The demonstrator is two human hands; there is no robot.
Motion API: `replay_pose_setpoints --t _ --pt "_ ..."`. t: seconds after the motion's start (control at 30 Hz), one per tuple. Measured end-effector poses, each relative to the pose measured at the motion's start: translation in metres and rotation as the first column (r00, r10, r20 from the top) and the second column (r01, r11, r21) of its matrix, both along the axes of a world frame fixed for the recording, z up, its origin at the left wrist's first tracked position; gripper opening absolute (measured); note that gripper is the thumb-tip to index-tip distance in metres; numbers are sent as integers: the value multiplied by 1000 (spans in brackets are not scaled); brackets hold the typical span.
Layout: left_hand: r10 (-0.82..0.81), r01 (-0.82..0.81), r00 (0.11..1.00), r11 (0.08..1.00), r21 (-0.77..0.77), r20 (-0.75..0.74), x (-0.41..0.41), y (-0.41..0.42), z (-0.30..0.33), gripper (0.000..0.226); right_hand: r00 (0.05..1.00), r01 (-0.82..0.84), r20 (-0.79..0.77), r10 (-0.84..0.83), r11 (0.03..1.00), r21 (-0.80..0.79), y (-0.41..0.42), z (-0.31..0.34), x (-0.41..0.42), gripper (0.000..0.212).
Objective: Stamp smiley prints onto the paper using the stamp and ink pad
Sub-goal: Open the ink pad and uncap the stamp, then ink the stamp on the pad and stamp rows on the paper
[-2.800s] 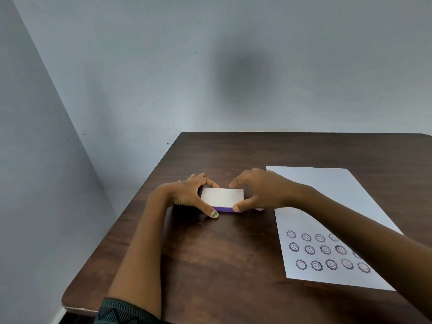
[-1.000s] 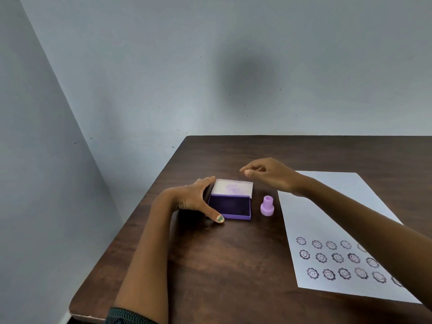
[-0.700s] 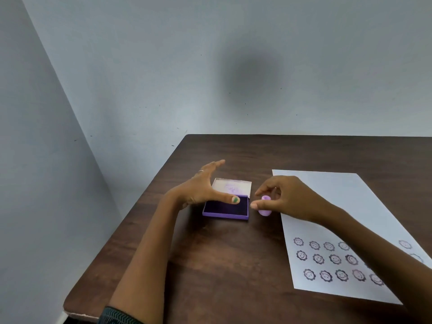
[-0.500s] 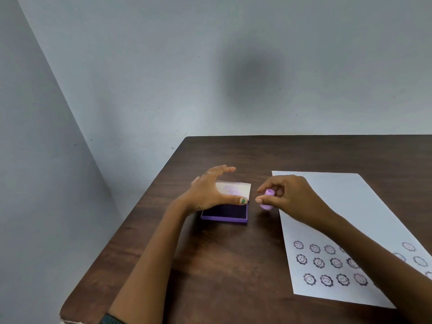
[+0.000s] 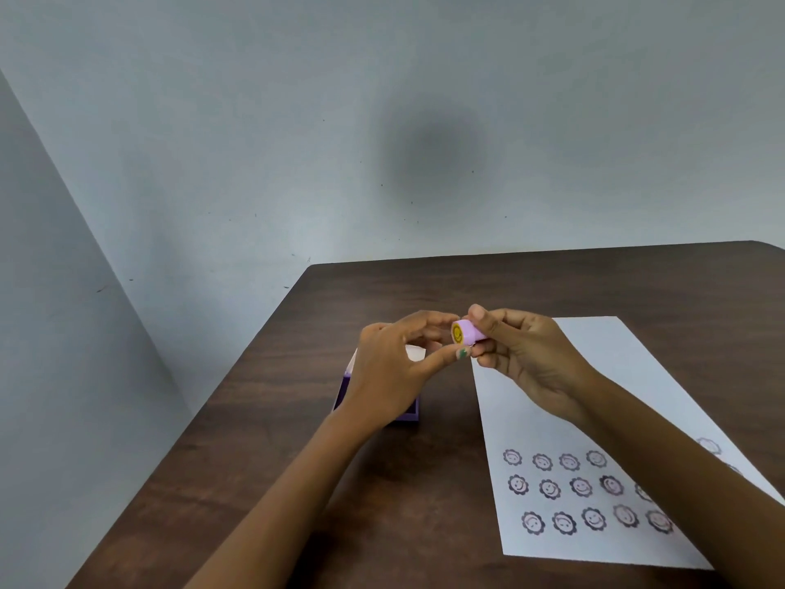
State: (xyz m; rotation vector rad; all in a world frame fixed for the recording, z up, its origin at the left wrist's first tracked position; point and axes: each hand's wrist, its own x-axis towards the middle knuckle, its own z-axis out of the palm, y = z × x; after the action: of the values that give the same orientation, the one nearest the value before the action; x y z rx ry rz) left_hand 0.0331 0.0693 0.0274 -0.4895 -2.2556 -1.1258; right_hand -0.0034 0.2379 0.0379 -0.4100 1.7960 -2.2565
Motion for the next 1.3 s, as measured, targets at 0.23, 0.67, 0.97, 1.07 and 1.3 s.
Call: replay_pose_setpoints --t 0.23,0.67,0.97,1.07,1.3 --pt "20 -20 999 1000 -2 -38 4 2 4 32 998 56 -16 -56 998 -3 -4 -1 5 33" --pt "97 -97 995 994 57 7 11 8 12 24 940 195 -291 -179 980 26 -8 4 10 24" --pt "236 -230 970 969 -93 56 2 -4 -2 20 872 437 -236 -429 899 -17 -6 -2 2 21" --pt "292 -253 955 894 -370 53 1 -2 -9 27 857 498 -166 -488 867 16 -3 -6 -3 19" --pt "274 -167 954 821 -546 121 -2 -4 -20 35 876 470 -144 -461 882 31 -4 -6 -3 14"
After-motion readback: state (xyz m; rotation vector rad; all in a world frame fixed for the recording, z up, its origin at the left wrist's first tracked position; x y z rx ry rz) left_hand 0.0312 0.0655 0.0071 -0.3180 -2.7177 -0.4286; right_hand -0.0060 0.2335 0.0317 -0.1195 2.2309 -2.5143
